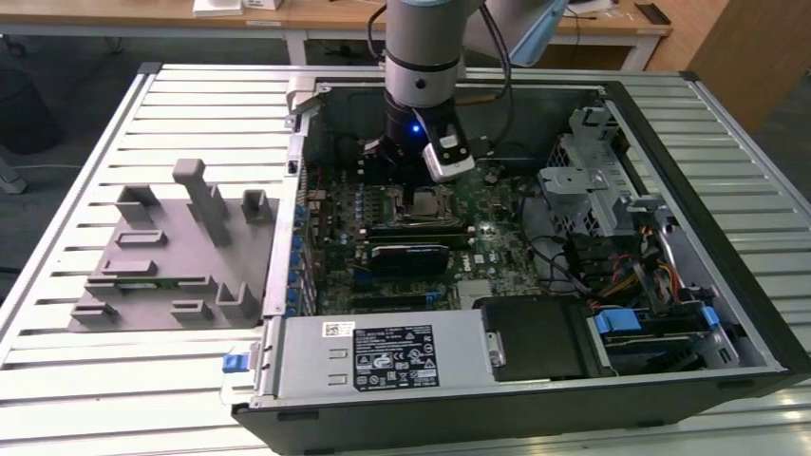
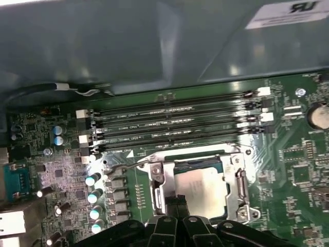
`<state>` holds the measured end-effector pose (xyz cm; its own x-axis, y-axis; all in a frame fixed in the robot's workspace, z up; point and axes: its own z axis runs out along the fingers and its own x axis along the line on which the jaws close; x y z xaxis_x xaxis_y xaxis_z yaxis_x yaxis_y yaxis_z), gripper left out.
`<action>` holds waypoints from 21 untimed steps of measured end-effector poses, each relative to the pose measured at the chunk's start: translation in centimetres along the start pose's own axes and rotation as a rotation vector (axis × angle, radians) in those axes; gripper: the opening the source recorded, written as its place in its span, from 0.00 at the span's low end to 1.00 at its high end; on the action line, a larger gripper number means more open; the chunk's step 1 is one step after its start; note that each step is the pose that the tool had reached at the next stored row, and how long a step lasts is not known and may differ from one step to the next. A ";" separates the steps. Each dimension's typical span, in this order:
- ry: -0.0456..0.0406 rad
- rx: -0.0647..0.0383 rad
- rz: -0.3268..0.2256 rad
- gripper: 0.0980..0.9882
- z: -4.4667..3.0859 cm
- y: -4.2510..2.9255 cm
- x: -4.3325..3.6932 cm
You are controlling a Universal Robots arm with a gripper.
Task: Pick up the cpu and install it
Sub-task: 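Close the cpu cover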
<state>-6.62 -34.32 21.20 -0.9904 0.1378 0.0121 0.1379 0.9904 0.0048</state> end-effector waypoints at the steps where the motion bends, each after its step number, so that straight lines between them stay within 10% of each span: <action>1: 0.0000 0.000 0.000 0.01 0.11 -0.01 0.08; 21: 0.0000 0.000 0.000 0.01 1.23 -0.12 0.82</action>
<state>-7.46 -34.32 19.98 -0.9904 0.1377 0.0121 0.1378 0.9904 0.0048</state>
